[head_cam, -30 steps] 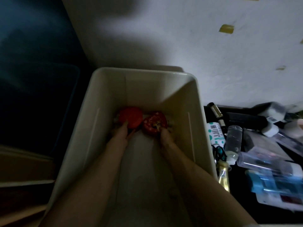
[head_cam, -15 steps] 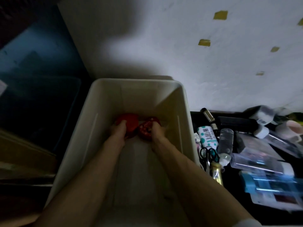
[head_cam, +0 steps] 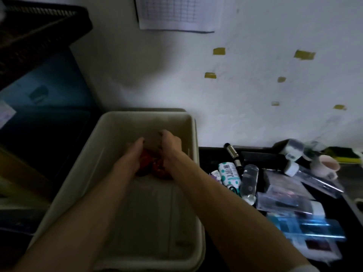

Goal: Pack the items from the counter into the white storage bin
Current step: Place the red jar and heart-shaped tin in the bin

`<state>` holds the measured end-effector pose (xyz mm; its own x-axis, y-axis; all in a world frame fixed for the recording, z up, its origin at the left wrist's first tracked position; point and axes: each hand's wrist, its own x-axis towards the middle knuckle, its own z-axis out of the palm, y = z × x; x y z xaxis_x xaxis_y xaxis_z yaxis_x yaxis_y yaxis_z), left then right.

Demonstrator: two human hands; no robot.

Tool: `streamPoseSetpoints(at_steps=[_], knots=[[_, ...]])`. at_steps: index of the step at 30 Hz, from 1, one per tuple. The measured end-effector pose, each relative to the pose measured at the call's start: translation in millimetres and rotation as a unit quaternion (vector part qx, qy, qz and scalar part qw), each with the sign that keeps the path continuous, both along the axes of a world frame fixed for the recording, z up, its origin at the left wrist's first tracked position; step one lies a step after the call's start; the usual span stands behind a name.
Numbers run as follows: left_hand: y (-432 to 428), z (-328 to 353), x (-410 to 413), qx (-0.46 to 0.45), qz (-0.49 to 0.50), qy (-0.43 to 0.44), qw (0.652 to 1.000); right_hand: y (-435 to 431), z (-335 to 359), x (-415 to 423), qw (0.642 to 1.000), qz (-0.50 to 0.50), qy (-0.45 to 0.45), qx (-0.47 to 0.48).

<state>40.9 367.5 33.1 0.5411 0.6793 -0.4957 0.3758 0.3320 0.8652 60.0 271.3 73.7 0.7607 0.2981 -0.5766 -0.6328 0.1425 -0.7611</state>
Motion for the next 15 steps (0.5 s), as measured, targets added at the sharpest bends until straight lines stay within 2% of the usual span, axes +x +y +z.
streamPoseSetpoints(at_steps=[3, 6, 11, 15], knots=[[-33, 35, -5, -0.033, -0.024, -0.044, 0.998, -21, 20, 12, 0.999, 0.008, -0.047, 0.014], [-47, 38, 7, -0.015, -0.025, -0.06, 0.998, -48, 34, 24, 0.995, 0.037, -0.09, 0.029], [-86, 58, 26, 0.08, 0.022, -0.08, 0.993, -100, 40, 43, 0.99, 0.052, -0.12, 0.049], [-128, 70, 41, 0.168, 0.001, -0.078, 0.983, -149, 30, 62, 0.991, 0.038, -0.124, 0.045]])
